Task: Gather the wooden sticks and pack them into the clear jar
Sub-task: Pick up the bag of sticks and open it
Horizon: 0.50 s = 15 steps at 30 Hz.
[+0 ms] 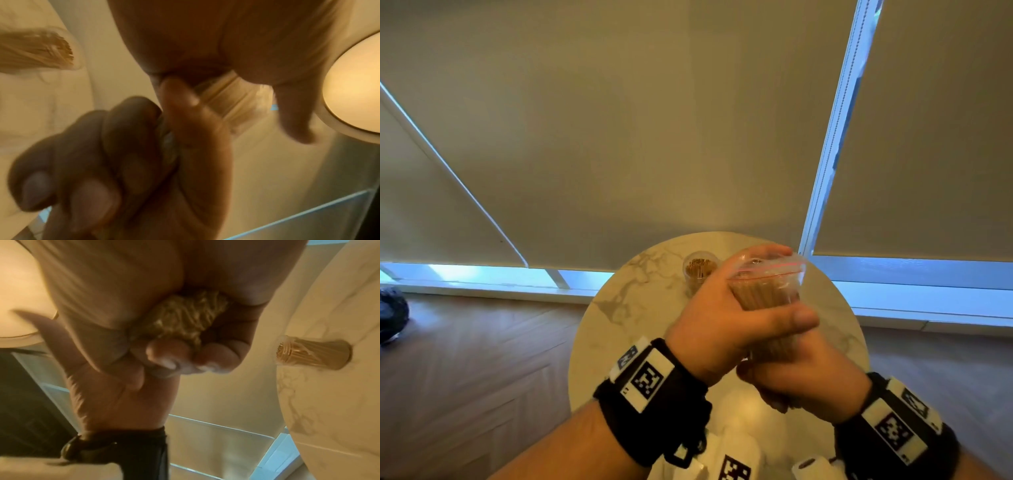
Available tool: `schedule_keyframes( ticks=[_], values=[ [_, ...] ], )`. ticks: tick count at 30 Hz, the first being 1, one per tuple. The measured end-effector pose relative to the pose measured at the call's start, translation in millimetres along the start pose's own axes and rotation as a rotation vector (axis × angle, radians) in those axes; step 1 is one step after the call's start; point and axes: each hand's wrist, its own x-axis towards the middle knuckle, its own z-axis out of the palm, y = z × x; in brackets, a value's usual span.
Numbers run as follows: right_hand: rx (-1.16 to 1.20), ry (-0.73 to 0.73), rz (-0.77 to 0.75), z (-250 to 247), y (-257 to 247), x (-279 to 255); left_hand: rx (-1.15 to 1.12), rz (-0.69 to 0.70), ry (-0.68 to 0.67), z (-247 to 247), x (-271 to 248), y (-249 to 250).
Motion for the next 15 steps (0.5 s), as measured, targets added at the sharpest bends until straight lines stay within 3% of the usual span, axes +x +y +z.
schedule_keyframes(
  ticks=[2, 5, 7, 9, 12, 15],
  values=[
    [0.042, -0.025, 0.042, -1.9, 1.0, -2.1, 0.108, 0.07, 0.126, 10.9, 0.5, 1.6],
    [0.015, -0.063, 0.128, -8.5, 9.3, -8.1, 0.005, 0.14, 0.19, 17.9, -1.0, 2.3],
    [0.014, -0.041, 0.146, -9.2, 16.3, -11.4, -0.021, 0.173, 0.171, 23.4, -4.1, -0.8],
    [0.178, -0.038, 0.11, -7.2, 20.8, -13.9, -0.057, 0.175, 0.141, 31.1, -9.6, -7.1],
    [0.259, -0.055, 0.086, -2.8, 18.8, -17.6, -0.085, 0.099, 0.081, 37.9, -19.1, -19.5],
    [0.25, -0.01, 0.119, -9.7, 32.6, -18.3, 0.028, 0.028, 0.021, 36.3, -21.9, -30.0]
  ],
)
